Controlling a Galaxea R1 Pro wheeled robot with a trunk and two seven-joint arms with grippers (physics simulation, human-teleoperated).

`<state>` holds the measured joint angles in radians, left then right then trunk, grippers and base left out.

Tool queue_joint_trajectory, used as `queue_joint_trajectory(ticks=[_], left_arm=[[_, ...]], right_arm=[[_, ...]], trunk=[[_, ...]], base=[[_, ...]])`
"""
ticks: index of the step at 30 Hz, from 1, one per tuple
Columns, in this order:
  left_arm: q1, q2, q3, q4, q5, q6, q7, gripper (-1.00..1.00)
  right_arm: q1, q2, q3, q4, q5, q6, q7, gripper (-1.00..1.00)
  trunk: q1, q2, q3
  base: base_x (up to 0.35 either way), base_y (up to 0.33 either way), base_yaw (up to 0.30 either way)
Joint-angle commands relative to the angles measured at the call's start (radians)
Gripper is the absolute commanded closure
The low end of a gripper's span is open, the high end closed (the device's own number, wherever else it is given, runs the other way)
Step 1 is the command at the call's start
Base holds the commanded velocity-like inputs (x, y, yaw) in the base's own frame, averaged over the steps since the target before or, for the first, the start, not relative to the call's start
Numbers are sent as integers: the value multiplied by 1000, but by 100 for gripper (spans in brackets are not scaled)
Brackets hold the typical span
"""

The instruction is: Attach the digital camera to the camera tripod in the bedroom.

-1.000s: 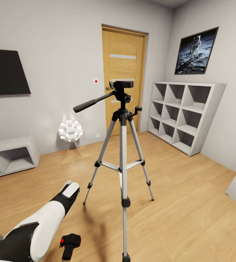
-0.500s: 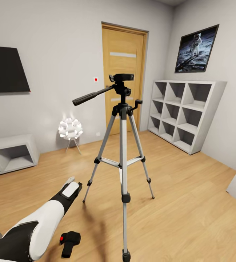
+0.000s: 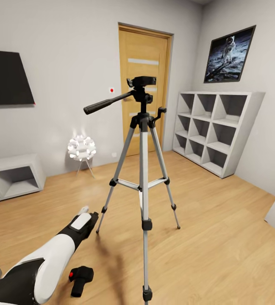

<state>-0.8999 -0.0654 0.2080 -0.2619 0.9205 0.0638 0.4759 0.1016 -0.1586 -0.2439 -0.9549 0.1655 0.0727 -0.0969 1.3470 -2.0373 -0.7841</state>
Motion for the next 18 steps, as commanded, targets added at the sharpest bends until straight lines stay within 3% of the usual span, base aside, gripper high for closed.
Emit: queue_joint_trajectory(ticks=[1,8,18], left_arm=[[0,0,4,-3,14,4,6,-100],[6,2,10,-4,57,0,11,-100],[27,6,3,-13,55,-1,50,-100]], right_arm=[[1,0,1,-3,10,8,-3,-100],[1,1,0,-4,11,8,-3,-100],[1,-10,-1,-4,9,9,13,-100]], trunk=[[4,-8,-4],[31,-57,-26],[69,-127,-57]], base=[[0,0,0],[0,0,0],[0,0,0]])
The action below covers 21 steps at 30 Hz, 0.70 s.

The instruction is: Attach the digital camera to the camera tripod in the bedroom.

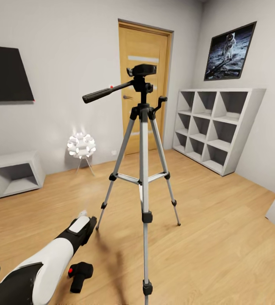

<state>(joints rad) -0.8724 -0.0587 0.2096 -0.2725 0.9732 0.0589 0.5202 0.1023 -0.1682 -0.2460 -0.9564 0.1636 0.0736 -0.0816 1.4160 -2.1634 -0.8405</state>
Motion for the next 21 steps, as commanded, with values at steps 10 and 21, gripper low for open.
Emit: queue_joint_trajectory(ticks=[10,21], left_arm=[[16,0,8,-6,9,-7,114,-100],[2,21,9,-7,18,-5,154,-100]], right_arm=[[0,-2,-6,-6,11,27,89,-100],[0,10,-89,-287,-2,304,102,-100]], trunk=[[23,-43,-20],[65,-120,-54]], base=[[0,0,0],[0,0,0]])
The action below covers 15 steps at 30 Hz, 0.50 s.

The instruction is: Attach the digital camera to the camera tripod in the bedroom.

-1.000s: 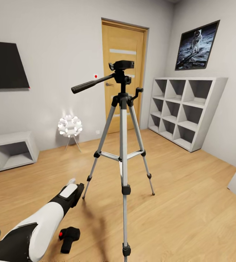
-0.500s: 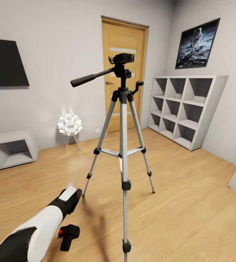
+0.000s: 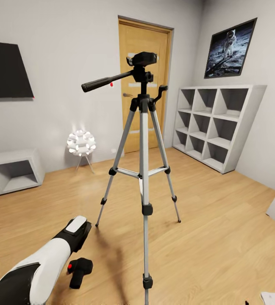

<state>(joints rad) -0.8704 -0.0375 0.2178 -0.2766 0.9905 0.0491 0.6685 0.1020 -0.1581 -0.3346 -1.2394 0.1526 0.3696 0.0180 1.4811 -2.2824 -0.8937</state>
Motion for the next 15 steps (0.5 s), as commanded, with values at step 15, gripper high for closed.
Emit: queue_joint_trajectory(ticks=[15], left_arm=[[-79,5,-1,0,-5,67,104,-100]], right_arm=[[-289,8,-29,-350,-114,663,10,-100]], trunk=[[58,-106,-48]], base=[[0,0,0]])
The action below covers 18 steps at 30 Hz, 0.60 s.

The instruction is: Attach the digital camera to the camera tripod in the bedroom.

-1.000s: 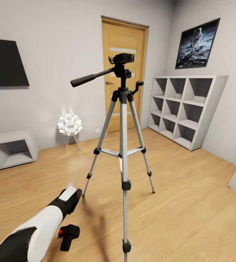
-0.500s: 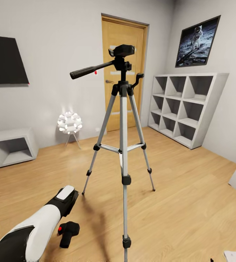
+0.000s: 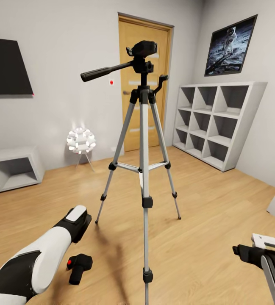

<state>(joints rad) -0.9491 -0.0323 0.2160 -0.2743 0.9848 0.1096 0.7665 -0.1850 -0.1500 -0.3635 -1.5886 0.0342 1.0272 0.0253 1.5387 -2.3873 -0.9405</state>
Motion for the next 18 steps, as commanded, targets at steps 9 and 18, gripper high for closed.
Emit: queue_joint_trajectory(ticks=[9,18], left_arm=[[-34,-2,-2,4,-1,34,20,-100],[-40,1,-3,5,-2,40,23,-100]], right_arm=[[-79,28,6,-16,-17,20,3,-100],[-94,68,21,-22,-20,20,4,-100]], trunk=[[34,-64,-29],[62,-113,-59]], base=[[0,0,0],[0,0,0]])
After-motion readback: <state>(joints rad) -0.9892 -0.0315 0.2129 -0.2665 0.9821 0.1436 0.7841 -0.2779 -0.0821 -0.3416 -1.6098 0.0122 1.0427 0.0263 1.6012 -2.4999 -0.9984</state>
